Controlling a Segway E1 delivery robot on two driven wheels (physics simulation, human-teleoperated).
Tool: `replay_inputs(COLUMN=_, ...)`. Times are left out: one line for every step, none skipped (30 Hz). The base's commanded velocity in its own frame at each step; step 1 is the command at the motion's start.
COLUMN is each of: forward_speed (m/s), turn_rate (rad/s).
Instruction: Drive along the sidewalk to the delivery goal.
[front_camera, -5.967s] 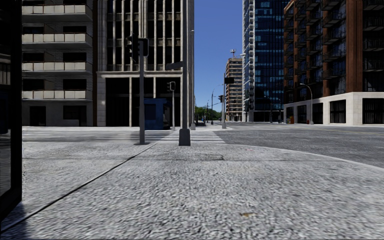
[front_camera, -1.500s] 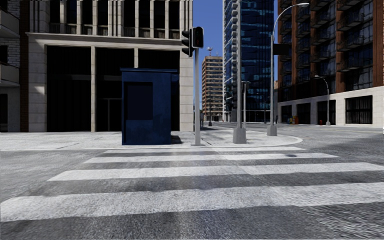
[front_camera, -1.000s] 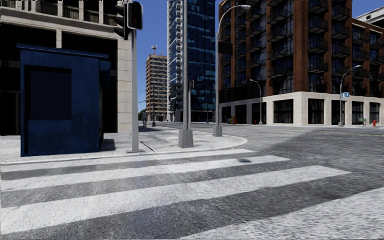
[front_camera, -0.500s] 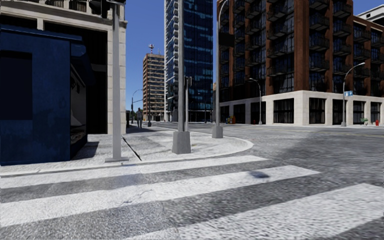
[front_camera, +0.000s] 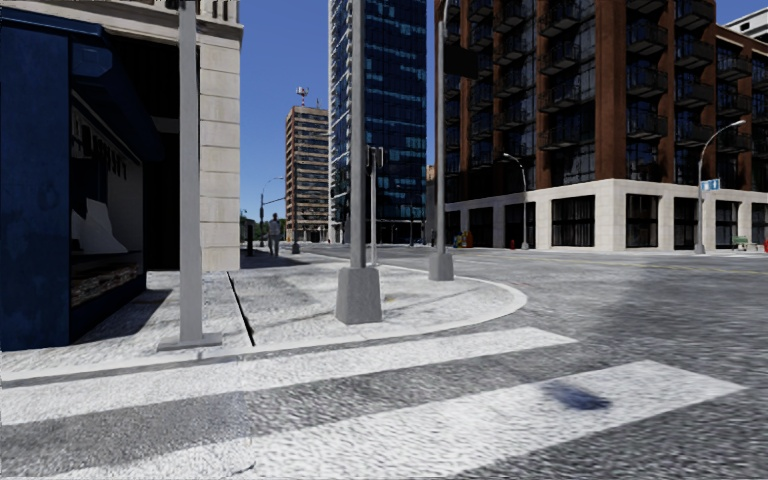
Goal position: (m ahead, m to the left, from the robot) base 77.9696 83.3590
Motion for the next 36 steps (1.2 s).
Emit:
replay_inputs(forward_speed=1.57, turn_rate=0.0)
replay_inputs(forward_speed=1.57, turn_rate=0.0)
replay_inputs(forward_speed=1.57, turn_rate=0.0)
replay_inputs(forward_speed=1.56, turn_rate=0.0)
replay_inputs(forward_speed=1.56, turn_rate=0.0)
replay_inputs(forward_speed=1.56, turn_rate=0.0)
replay_inputs(forward_speed=1.56, turn_rate=0.02)
replay_inputs(forward_speed=1.56, turn_rate=0.02)
replay_inputs(forward_speed=1.56, turn_rate=0.03)
replay_inputs(forward_speed=1.56, turn_rate=0.03)
replay_inputs(forward_speed=1.56, turn_rate=0.03)
replay_inputs(forward_speed=1.56, turn_rate=0.06)
replay_inputs(forward_speed=1.56, turn_rate=0.06)
replay_inputs(forward_speed=1.56, turn_rate=0.13)
replay_inputs(forward_speed=1.56, turn_rate=0.22)
replay_inputs(forward_speed=1.56, turn_rate=0.34)
replay_inputs(forward_speed=1.56, turn_rate=0.4)
replay_inputs(forward_speed=1.56, turn_rate=0.4)
replay_inputs(forward_speed=1.56, turn_rate=0.41)
replay_inputs(forward_speed=1.56, turn_rate=0.41)
replay_inputs(forward_speed=1.56, turn_rate=0.41)
replay_inputs(forward_speed=1.56, turn_rate=0.42)
replay_inputs(forward_speed=1.56, turn_rate=0.42)
replay_inputs(forward_speed=1.56, turn_rate=0.42)
replay_inputs(forward_speed=1.56, turn_rate=0.42)
replay_inputs(forward_speed=1.56, turn_rate=0.42)
replay_inputs(forward_speed=1.56, turn_rate=0.42)
replay_inputs(forward_speed=1.56, turn_rate=0.42)
replay_inputs(forward_speed=1.56, turn_rate=0.42)
replay_inputs(forward_speed=1.56, turn_rate=0.42)
replay_inputs(forward_speed=1.56, turn_rate=0.42)
replay_inputs(forward_speed=1.56, turn_rate=0.42)
replay_inputs(forward_speed=1.56, turn_rate=0.42)
replay_inputs(forward_speed=1.56, turn_rate=0.42)
replay_inputs(forward_speed=1.56, turn_rate=0.42)
replay_inputs(forward_speed=1.56, turn_rate=0.42)
